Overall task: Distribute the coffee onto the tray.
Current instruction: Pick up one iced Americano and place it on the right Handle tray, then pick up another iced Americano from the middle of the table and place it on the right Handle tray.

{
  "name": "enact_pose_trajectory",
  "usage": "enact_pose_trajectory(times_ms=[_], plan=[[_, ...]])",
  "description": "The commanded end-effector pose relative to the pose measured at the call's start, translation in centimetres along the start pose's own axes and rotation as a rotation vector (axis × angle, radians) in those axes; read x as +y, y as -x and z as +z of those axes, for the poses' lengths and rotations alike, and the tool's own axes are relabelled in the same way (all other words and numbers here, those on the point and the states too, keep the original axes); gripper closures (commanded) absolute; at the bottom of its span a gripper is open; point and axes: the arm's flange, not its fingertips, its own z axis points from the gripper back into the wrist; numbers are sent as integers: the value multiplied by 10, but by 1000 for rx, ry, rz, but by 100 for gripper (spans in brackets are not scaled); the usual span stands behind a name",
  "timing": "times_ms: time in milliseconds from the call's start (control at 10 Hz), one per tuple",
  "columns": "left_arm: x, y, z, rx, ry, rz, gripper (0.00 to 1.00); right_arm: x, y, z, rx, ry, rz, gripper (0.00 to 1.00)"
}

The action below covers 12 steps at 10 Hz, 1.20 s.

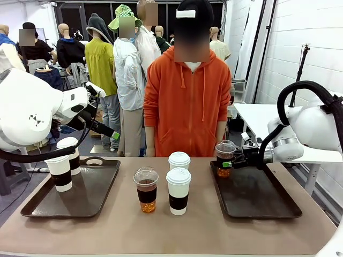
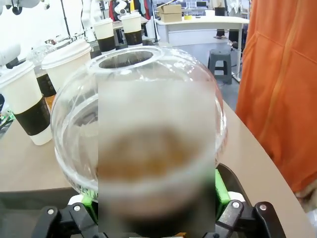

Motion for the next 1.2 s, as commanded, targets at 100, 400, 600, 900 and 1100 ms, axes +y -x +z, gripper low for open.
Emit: enact_pose_trajectory(times_ms=[100,400,600,900,1100], plan=[[1,0,0,-2,2,5,0,4,-1,11,45,-10,-31,0],[1,0,0,-2,2,5,0,13,1,25,83,-12,-50,0],[1,0,0,-2,2,5,0,23,2,38,104,-1,-63,0],[1,0,0,-2,2,5,0,33,1,50,102,33,-85,0],[1,0,0,-2,2,5,0,21,6,47,94,6,-51,0]])
